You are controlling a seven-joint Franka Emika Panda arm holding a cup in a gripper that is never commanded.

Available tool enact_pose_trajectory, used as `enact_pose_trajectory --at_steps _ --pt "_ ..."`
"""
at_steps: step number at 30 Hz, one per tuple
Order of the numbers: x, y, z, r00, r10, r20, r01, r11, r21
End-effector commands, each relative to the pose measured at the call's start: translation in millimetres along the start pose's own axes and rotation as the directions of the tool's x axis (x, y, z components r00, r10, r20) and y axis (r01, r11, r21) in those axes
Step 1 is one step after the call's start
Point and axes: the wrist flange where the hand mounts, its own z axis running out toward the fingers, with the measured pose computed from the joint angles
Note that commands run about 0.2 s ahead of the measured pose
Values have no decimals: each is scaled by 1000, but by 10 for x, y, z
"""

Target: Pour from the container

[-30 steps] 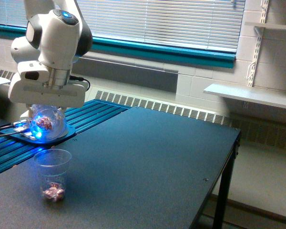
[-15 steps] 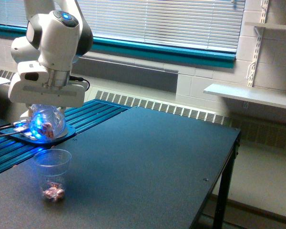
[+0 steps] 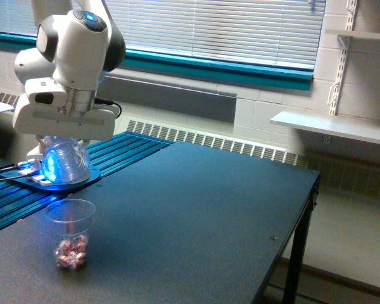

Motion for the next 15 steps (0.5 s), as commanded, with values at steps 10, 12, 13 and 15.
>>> enact_pose_trajectory --at_steps 10,12,13,15 --pt "-20 -58 -23 998 -8 -69 7 1000 -9" --pt "-3 -57 -16 997 -4 -80 3 1000 -12" --pt "3 -62 -23 997 -2 -82 1 1000 -7" --pt "22 -74 -47 996 5 -84 -4 1000 3"
